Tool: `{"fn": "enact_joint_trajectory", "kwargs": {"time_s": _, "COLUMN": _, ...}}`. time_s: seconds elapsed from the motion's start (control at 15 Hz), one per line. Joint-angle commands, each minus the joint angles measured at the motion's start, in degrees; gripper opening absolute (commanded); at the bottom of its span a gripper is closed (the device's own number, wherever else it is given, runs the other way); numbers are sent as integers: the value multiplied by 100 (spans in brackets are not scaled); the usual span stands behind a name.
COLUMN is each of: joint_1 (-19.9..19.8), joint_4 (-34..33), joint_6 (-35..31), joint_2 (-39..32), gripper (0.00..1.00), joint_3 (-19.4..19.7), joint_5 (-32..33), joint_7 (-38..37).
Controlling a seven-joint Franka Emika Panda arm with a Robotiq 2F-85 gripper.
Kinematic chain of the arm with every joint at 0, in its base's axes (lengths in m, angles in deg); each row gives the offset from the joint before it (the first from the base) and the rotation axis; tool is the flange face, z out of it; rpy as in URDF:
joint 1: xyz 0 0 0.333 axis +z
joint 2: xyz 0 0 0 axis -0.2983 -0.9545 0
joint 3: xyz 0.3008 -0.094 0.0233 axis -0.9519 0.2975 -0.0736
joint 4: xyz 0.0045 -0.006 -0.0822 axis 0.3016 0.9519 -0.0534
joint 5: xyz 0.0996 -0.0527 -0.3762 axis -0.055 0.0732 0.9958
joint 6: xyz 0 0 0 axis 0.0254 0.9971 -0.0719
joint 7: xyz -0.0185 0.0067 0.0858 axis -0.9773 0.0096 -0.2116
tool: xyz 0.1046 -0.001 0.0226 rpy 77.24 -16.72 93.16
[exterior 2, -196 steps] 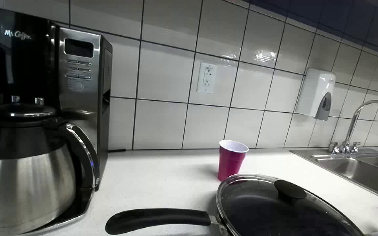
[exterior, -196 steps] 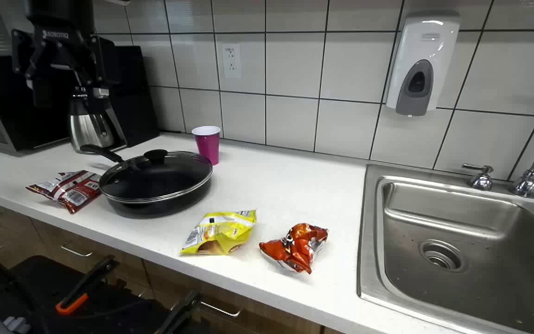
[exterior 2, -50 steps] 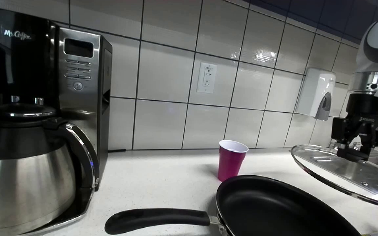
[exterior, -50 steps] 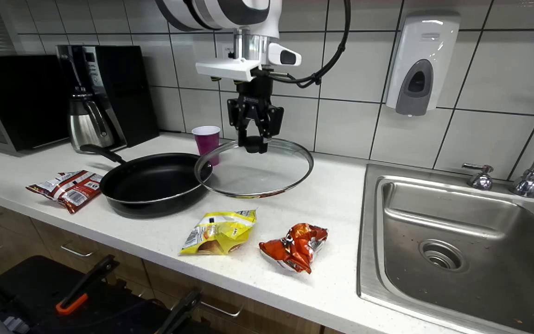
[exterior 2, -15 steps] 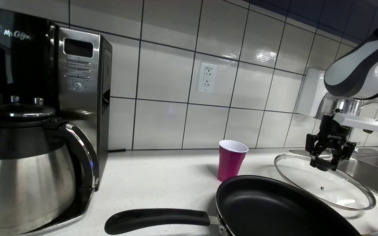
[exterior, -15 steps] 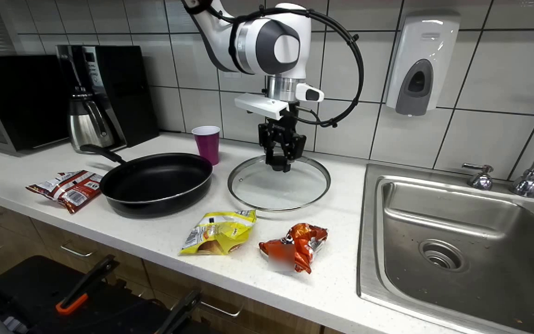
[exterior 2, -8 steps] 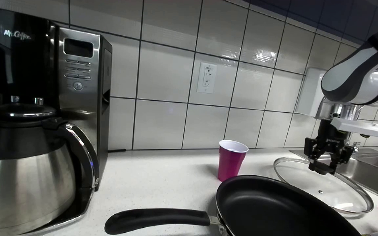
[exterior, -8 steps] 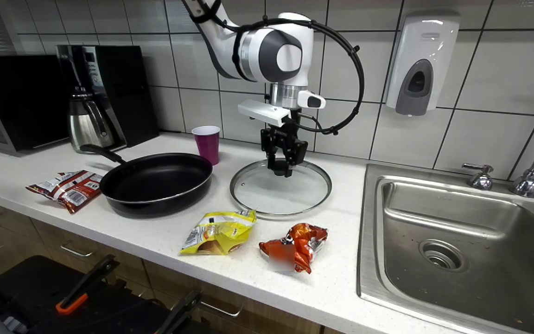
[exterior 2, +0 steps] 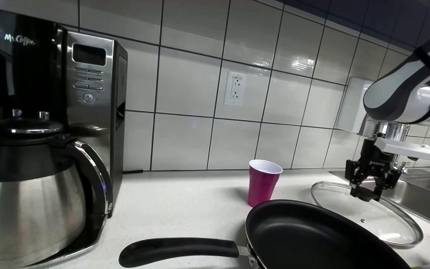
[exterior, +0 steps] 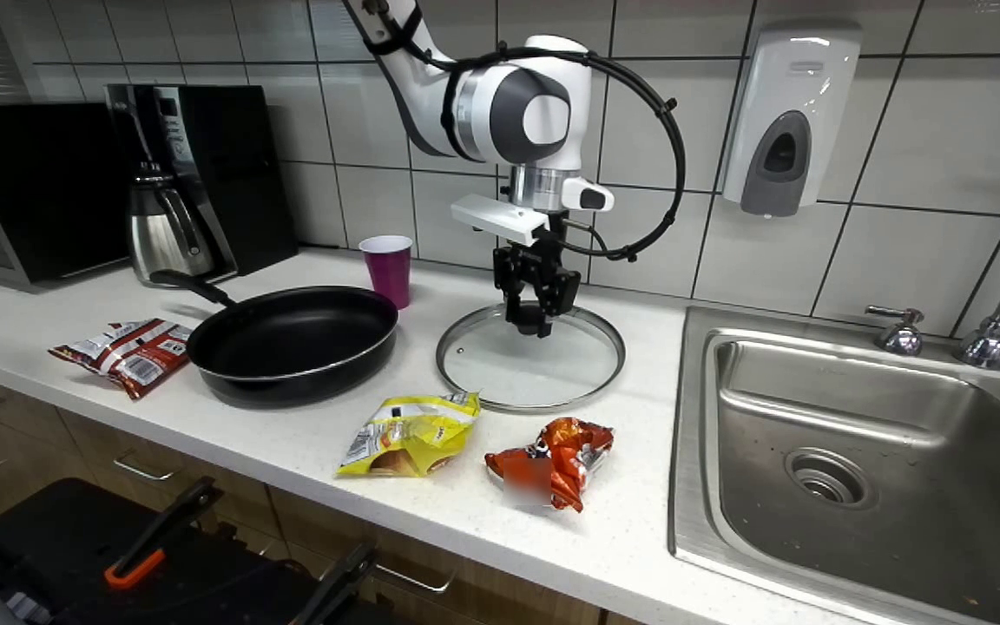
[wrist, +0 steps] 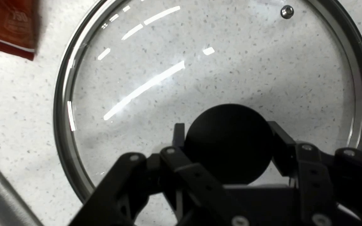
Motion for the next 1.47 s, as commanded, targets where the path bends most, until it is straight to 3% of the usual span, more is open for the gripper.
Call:
{"fn": "enact_joint_trajectory", "kwargs": {"time_s": 0.0, "joint_1": -133, "joint_4": -201, "joint_6": 50, "joint_2": 2, "gripper": 39, "joint_3": -97, "joint_5": -111, "joint_7": -18}}
{"fn": "enact_joint_trajectory", "kwargs": {"time_s": 0.27, "joint_1": -132, "joint_4": -217, "joint_6": 68, "joint_2": -21, "gripper": 39, "joint_3": -97, "joint_5": -103, "joint_7": -25}}
{"fn": "enact_joint_trajectory", "kwargs": {"time_s": 0.33, "joint_1": -130, "joint_4": -214, "joint_6": 74, "joint_2": -17, "gripper": 89, "joint_3": -98, "joint_5": -99, "joint_7": -22}}
{"fn": "enact_joint_trajectory", "kwargs": {"time_s": 0.47, "joint_1": -121, "joint_4": -212, "joint_6": 74, "joint_2": 16, "gripper": 97, "joint_3": -91, "joint_5": -81, "joint_7": -29}}
{"fn": "enact_joint_trajectory", "kwargs": {"time_s": 0.93, "joint_1": -52, "joint_4": -62, "joint_6": 105, "joint_2": 361, "gripper": 100, "joint_3": -80, "joint_5": 4, "joint_7": -35}}
{"fn": "enact_joint_trajectory", "kwargs": {"time_s": 1.4, "joint_1": 38, "joint_4": 579, "joint_6": 216, "joint_2": 1115, "gripper": 100, "joint_3": -103, "joint_5": 41, "joint_7": 21}}
